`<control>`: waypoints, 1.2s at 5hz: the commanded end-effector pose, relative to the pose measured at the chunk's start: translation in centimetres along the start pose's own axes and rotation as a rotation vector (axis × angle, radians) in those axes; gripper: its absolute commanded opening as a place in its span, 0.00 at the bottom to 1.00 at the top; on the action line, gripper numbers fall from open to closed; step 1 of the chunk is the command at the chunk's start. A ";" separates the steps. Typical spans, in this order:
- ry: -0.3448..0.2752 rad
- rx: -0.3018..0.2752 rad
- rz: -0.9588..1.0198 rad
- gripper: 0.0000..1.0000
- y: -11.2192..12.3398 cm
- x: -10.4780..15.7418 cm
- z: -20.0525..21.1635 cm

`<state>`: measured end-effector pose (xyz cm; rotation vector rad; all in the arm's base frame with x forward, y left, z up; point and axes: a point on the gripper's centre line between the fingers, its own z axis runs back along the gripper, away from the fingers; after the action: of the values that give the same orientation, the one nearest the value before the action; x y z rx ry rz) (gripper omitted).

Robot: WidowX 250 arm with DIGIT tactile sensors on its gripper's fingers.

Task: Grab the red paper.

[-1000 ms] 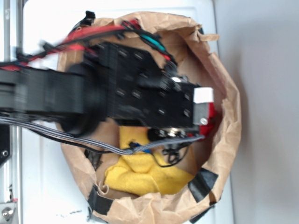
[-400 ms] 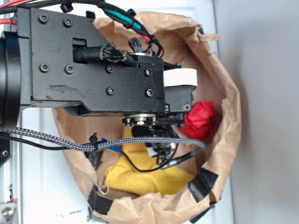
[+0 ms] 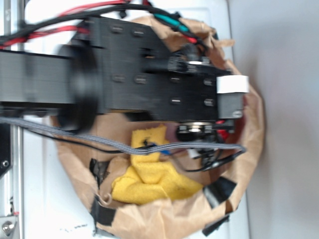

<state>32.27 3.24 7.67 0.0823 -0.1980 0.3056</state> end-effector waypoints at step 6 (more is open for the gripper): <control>-0.059 -0.131 0.000 0.00 1.5 -2.1 6.5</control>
<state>28.43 2.35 12.38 -0.0391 -0.2144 0.2700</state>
